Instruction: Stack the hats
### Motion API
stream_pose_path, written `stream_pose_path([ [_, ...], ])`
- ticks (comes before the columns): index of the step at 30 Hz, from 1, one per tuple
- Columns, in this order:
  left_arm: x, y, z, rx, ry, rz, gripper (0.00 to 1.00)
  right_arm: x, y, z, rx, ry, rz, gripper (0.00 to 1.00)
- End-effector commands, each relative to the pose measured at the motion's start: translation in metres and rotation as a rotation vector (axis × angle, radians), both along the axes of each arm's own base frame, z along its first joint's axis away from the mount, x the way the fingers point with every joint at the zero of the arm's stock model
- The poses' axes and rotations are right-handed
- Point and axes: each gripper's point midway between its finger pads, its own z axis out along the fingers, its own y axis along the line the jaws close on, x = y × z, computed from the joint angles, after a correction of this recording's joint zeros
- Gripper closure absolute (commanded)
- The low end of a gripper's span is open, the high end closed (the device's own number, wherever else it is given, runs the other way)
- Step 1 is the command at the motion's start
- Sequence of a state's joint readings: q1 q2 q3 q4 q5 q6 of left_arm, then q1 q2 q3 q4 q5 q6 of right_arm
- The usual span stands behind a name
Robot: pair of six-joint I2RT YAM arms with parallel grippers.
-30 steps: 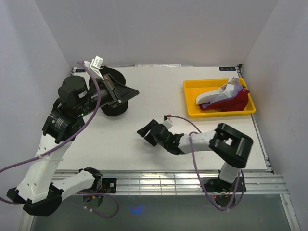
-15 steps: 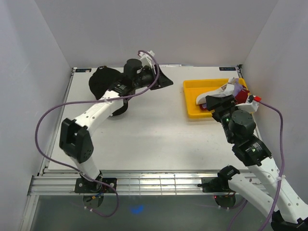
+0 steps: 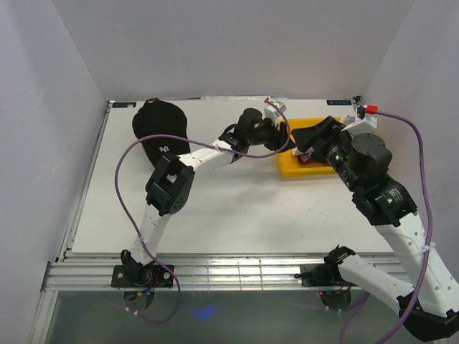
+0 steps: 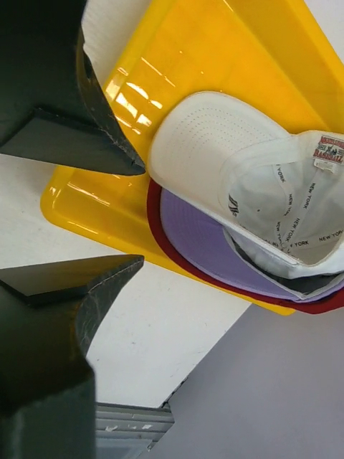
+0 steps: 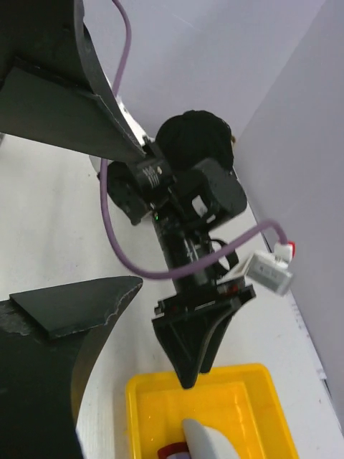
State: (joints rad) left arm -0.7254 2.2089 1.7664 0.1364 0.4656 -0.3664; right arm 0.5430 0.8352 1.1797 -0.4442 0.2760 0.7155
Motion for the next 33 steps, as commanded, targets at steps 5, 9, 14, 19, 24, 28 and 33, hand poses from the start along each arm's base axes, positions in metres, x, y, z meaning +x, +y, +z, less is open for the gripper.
stream_pose_path([
  [5,0.012,-0.031,0.012,-0.067,-0.205,-0.034,0.41,-0.010,0.014,0.043,0.010,-0.090,0.114,0.28],
  [9,0.013,-0.045,0.000,-0.063,-0.266,-0.060,0.41,-0.013,0.027,0.045,0.030,-0.087,0.184,0.28],
  [14,0.014,-0.056,-0.015,-0.059,-0.321,-0.065,0.41,-0.012,0.030,0.032,0.031,-0.070,0.189,0.27],
  [19,0.012,-0.066,-0.034,-0.055,-0.301,-0.093,0.41,-0.010,0.031,0.023,0.017,-0.061,0.192,0.26],
  [24,0.012,-0.077,-0.038,-0.065,-0.312,-0.096,0.41,-0.009,0.031,0.021,0.002,-0.063,0.195,0.25],
  [28,0.014,-0.086,-0.038,-0.073,-0.324,-0.080,0.46,-0.011,0.032,0.018,-0.006,-0.062,0.207,0.25],
  [33,0.016,-0.090,-0.037,-0.086,-0.322,-0.075,0.68,-0.012,0.030,0.015,-0.018,-0.063,0.202,0.24],
])
